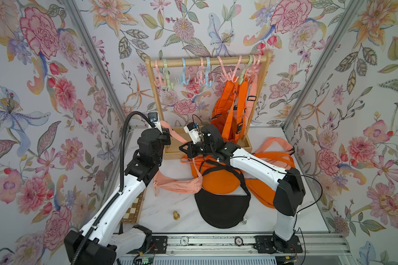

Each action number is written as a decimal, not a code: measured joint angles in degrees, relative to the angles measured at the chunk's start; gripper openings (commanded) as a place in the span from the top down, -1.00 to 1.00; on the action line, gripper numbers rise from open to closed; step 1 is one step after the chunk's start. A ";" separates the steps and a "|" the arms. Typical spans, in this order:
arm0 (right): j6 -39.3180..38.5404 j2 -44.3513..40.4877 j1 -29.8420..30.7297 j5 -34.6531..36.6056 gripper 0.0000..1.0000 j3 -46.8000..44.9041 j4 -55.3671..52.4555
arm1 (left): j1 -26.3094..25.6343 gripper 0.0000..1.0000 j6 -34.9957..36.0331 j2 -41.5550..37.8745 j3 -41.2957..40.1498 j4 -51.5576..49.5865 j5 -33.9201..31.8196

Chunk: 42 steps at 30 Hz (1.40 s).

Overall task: Take the bag off the hook
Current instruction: Place the bag at the center of the board.

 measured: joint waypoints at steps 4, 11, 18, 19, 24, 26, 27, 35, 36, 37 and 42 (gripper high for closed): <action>0.02 6.47 -1.33 -0.92 1.00 1.90 0.20 | 2.19 1.00 -0.07 5.57 -0.59 1.20 3.41; -0.02 11.17 -3.76 -1.57 1.00 4.09 0.04 | 4.04 1.00 -1.07 10.21 -1.38 3.41 7.52; -0.90 12.46 -5.46 -1.42 1.00 9.20 -0.13 | 6.25 1.00 -0.98 10.91 0.50 4.15 8.79; -1.25 13.09 -5.49 -1.31 1.00 10.40 -0.28 | 6.71 1.00 -0.85 11.45 1.49 4.00 9.14; -2.93 18.25 -5.46 -0.66 1.00 18.08 -0.70 | 9.53 1.00 0.17 14.64 5.03 3.69 10.38; -3.48 20.81 -5.46 -0.20 1.00 21.59 -1.66 | 10.34 1.00 0.50 15.98 6.01 3.37 10.78; -3.82 22.18 -5.51 -0.02 1.00 23.52 -2.29 | 10.64 1.00 0.81 16.94 6.73 3.34 10.80; -6.27 28.17 -5.55 1.57 1.00 29.62 -5.90 | 11.21 1.00 4.04 24.55 11.28 3.34 10.12; -6.49 28.39 -5.64 1.73 1.00 29.62 -6.12 | 11.21 1.00 4.66 25.64 11.87 3.37 9.86; -6.62 28.57 -5.75 1.90 1.00 29.64 -6.36 | 11.21 1.00 5.05 26.56 12.44 3.32 9.64; -7.17 28.85 -7.08 2.73 1.00 30.51 -6.69 | 11.19 1.00 7.39 30.05 15.56 2.84 9.01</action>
